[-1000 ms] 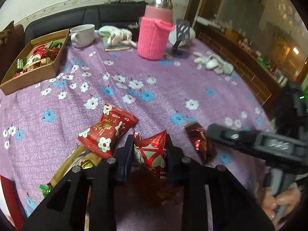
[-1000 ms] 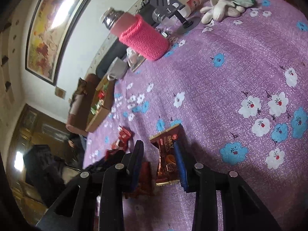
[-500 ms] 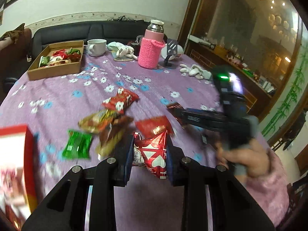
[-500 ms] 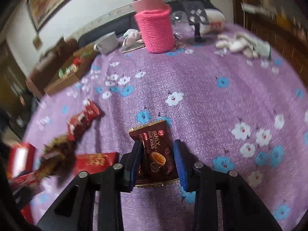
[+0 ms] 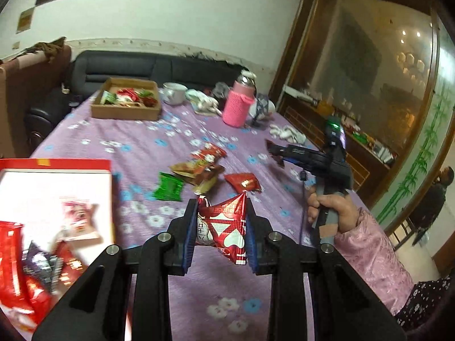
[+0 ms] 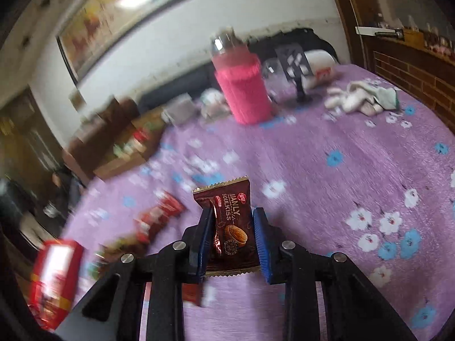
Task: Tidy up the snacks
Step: 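Carry both held packets over the red-rimmed tray, then open both grippers to drop the packets into the tray, then grasp the red gold-text packet with the right gripper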
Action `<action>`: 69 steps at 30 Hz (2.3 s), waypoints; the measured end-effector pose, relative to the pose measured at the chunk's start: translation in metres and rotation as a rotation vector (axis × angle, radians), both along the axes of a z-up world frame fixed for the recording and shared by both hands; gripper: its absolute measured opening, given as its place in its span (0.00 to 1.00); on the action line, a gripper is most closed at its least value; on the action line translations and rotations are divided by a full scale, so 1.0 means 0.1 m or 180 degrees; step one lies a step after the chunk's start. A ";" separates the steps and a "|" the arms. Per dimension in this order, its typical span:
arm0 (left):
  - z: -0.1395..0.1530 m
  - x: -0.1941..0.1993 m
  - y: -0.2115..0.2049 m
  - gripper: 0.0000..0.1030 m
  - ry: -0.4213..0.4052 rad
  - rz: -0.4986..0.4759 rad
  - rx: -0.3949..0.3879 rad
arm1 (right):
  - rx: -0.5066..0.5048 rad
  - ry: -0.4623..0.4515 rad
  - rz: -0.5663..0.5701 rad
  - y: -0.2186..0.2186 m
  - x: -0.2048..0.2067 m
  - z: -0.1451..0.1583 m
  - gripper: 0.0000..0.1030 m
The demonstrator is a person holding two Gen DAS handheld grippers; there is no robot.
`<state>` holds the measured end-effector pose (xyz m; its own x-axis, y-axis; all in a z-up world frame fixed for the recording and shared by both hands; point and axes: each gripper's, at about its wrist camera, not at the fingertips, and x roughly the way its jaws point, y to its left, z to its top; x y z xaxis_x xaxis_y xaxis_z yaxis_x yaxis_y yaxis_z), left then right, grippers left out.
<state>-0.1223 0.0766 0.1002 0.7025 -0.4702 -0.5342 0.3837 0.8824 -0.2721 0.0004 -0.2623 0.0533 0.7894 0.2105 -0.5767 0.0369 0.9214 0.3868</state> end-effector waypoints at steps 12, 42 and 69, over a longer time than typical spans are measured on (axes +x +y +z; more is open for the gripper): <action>0.18 -0.22 0.85 0.26 -0.0246 0.0534 -0.0259 | 0.1000 -0.0006 0.1095 0.96 -0.22 0.27 0.28; -0.25 -0.14 1.87 0.65 -0.0021 0.1382 0.0068 | 0.0505 0.0156 0.2299 3.21 -0.64 0.29 0.44; -0.41 0.03 -0.02 0.71 0.0263 0.0067 0.0714 | 0.0407 0.0709 0.0511 0.35 0.14 -0.34 0.63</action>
<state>-0.1191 0.0751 0.0595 0.6604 -0.3190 -0.6798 0.3493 0.9319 -0.0980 0.0141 -0.2270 0.0194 0.5971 0.4046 -0.6927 -0.0084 0.8666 0.4989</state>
